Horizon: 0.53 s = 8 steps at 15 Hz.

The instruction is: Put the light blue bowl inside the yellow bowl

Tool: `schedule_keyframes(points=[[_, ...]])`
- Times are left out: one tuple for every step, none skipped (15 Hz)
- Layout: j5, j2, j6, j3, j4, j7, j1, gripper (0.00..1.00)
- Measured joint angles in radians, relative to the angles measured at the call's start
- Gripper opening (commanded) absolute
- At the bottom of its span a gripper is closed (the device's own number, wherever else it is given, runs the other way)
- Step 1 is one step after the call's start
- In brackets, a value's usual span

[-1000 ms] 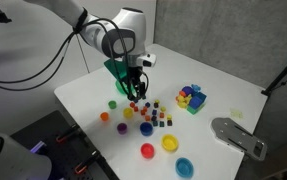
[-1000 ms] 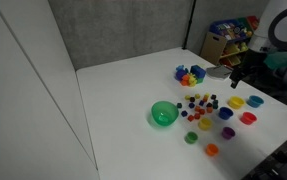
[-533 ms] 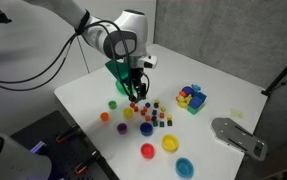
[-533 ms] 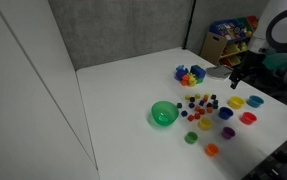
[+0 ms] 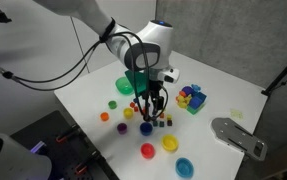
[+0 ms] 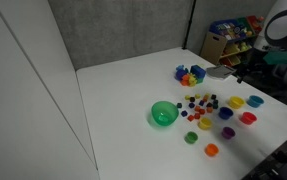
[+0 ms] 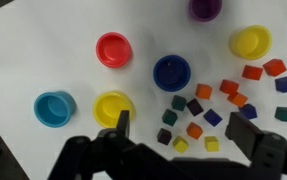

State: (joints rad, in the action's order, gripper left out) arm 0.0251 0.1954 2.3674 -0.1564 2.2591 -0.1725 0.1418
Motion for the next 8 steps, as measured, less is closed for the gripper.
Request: schedule_keyframes(points=[[-0.002, 0.023, 0.000, -0.013, -0.020, 0.000, 0.012, 1.00], [-0.007, 0.050, 0.000, -0.026, -0.040, -0.001, 0.024, 1.00], [-0.016, 0.076, 0.000, -0.038, -0.060, -0.001, 0.035, 1.00], [-0.025, 0.107, 0.000, -0.049, -0.081, -0.002, 0.047, 1.00], [-0.037, 0.138, 0.000, -0.060, -0.102, -0.002, 0.058, 1.00], [-0.049, 0.170, 0.000, -0.068, -0.124, -0.002, 0.071, 1.00], [-0.062, 0.203, -0.001, -0.075, -0.146, -0.002, 0.084, 1.00], [-0.075, 0.235, -0.001, -0.081, -0.169, -0.002, 0.097, 1.00]])
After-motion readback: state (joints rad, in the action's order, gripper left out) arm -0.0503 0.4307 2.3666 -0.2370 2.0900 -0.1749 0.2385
